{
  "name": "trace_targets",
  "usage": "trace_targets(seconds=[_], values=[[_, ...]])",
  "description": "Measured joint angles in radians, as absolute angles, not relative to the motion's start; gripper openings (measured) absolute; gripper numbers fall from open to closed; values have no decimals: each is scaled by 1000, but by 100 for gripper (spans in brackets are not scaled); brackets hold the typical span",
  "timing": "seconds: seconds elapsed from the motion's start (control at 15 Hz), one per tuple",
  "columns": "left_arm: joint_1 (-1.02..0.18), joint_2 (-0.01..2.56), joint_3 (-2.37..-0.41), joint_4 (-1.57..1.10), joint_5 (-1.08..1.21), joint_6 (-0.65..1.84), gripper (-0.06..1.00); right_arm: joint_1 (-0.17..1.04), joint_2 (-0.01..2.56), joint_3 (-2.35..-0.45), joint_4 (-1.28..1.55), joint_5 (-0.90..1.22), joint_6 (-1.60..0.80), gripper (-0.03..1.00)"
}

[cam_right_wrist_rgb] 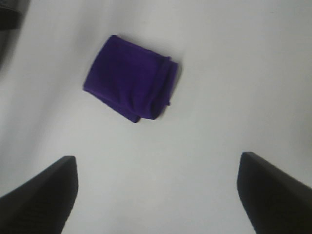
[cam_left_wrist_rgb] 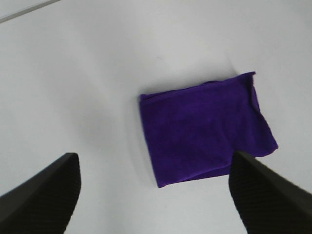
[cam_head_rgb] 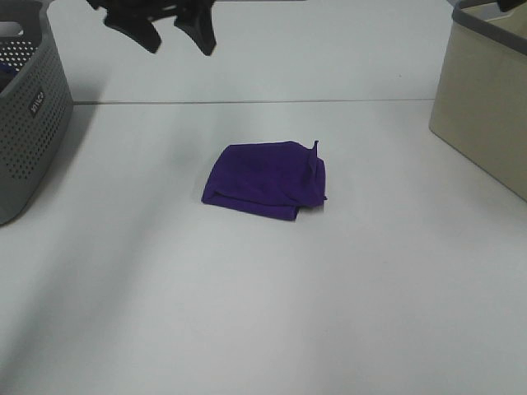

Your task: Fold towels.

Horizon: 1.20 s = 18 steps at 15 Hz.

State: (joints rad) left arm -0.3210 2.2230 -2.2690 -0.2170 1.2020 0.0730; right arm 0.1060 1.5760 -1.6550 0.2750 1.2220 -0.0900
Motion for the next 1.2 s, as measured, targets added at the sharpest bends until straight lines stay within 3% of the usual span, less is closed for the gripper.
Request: trace_targets(seconds=[0.13, 0.33, 0.47, 0.67, 0.93, 1.0, 1.2], values=[[-300, 2082, -2224, -100, 1208, 21, 77, 85, 1538, -1655, 124, 1223, -18, 86], [-225, 1932, -2084, -42, 1208, 7, 77, -17, 1482, -1632, 140, 1220, -14, 85], [-110, 1787, -1908, -21, 1208, 0, 77, -99, 1396, -1558, 137, 1218, -23, 85], [-4, 1511, -1566, -14, 1211, 28, 77, -111, 1145, -1353, 154, 1219, -77, 84], [8, 1118, -1199, -13, 1166, 33, 77, -111, 783, -1105, 166, 1220, -96, 84], [8, 906, -1027, -8, 1103, 37, 77, -111, 580, -971, 167, 1221, -109, 84], [8, 606, -798, 0, 1075, 37, 77, -111, 297, -776, 170, 1221, -116, 84]])
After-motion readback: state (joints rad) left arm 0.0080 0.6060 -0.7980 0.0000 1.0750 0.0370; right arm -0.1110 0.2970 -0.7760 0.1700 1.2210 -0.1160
